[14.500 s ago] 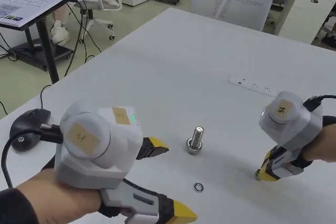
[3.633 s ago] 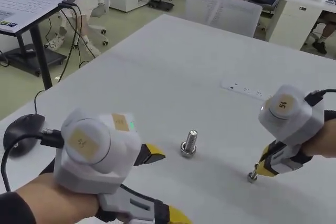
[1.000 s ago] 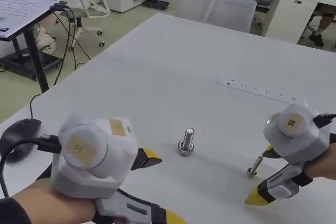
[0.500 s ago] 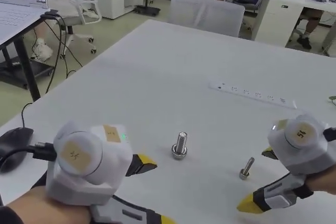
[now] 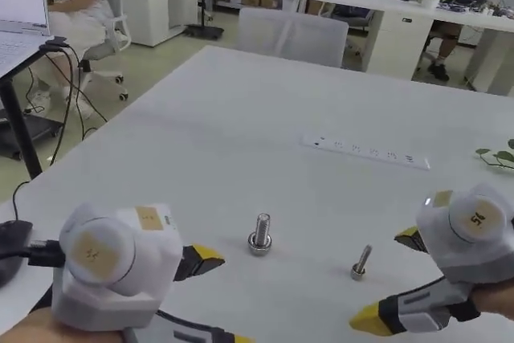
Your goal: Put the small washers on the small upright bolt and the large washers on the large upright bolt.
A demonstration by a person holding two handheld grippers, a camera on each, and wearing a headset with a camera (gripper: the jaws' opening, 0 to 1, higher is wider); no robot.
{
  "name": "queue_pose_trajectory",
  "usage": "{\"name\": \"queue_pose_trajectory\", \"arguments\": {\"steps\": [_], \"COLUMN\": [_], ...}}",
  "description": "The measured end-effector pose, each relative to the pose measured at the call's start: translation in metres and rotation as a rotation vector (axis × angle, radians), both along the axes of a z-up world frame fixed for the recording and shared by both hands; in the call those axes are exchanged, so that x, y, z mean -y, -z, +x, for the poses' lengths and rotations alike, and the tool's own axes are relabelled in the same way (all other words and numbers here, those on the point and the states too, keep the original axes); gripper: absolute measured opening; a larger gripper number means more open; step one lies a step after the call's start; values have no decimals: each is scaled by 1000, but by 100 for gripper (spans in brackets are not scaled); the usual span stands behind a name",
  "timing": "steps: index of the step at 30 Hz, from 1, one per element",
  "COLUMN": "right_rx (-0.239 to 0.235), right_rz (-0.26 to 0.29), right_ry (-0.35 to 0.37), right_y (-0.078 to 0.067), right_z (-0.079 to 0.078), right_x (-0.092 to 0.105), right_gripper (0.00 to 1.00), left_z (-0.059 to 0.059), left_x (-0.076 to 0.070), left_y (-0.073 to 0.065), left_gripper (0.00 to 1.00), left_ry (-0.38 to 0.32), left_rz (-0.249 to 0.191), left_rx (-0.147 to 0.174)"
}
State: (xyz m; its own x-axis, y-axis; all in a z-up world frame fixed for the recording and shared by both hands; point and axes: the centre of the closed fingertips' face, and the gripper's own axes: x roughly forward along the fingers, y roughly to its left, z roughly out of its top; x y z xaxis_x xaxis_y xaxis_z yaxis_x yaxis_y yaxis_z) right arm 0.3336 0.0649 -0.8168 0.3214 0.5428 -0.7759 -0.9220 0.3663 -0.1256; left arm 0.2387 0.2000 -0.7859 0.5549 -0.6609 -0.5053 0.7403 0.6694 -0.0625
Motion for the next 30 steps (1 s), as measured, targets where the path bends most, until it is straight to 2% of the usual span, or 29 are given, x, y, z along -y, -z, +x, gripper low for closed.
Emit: {"name": "queue_pose_trajectory", "arguments": {"steps": [3,12,21,26,30], "right_rx": [4,16,31,39,37], "right_rz": [40,91,179,235,270], "right_ry": [20,45,69,91,110], "right_y": [-6,-13,-27,-26,-22], "right_z": [-6,-30,-52,-63,-62], "right_x": [0,6,0,-1,4], "right_gripper": [92,92,91,90,89], "left_z": [0,-1,-1,0,1], "left_x": [1,2,4,4,1], "left_y": [0,-1,-1,-3,-2], "left_gripper": [70,71,71,71,71], "left_ry": [0,-3,-2,-6,-8], "left_rz": [1,-8,-16,-25,-29], "left_rx": [1,-7,-11,-8,-8]}}
